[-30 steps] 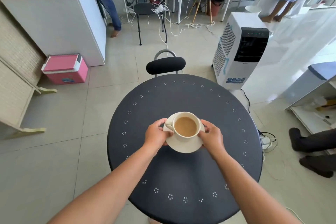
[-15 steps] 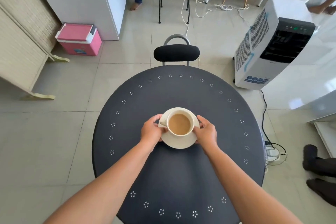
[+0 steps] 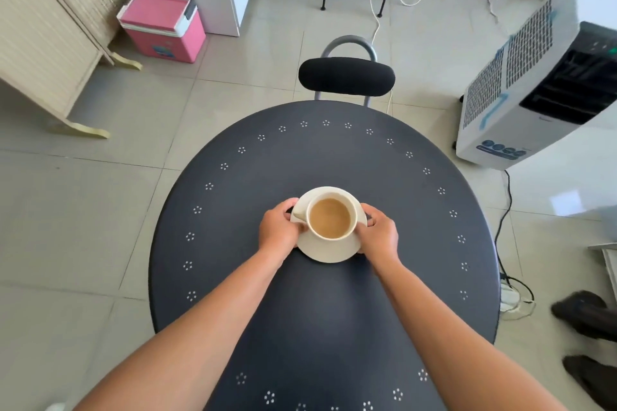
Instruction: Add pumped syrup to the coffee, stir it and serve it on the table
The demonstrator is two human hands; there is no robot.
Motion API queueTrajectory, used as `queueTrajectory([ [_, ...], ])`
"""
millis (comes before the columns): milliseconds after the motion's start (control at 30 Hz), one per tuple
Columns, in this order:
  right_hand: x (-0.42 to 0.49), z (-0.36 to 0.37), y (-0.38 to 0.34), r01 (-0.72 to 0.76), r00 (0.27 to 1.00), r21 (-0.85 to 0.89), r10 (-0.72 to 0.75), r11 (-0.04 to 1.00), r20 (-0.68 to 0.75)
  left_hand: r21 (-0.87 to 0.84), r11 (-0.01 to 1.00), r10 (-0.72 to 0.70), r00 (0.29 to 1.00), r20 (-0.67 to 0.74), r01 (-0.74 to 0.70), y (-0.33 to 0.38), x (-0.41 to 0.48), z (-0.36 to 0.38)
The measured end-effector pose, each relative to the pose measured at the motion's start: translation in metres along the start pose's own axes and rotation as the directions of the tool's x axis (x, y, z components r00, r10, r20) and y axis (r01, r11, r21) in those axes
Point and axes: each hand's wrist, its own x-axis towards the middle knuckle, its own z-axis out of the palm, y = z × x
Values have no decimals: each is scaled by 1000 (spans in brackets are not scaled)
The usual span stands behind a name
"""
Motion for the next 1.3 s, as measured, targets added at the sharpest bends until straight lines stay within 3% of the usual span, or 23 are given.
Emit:
queueTrajectory([
  [300,8,8,-8,-26,1000,3,26,1000,3,139,990,29,996,-88,-16,5,10,1],
  [867,21,15,3,-28,1000,-44,28,999,-11,202,979,-3,986,-167,38,1,21,5],
  [1300,8,-3,2,20,994,-159,-3,987,108,205,979,56,980,-191,-16,-19,12,2],
])
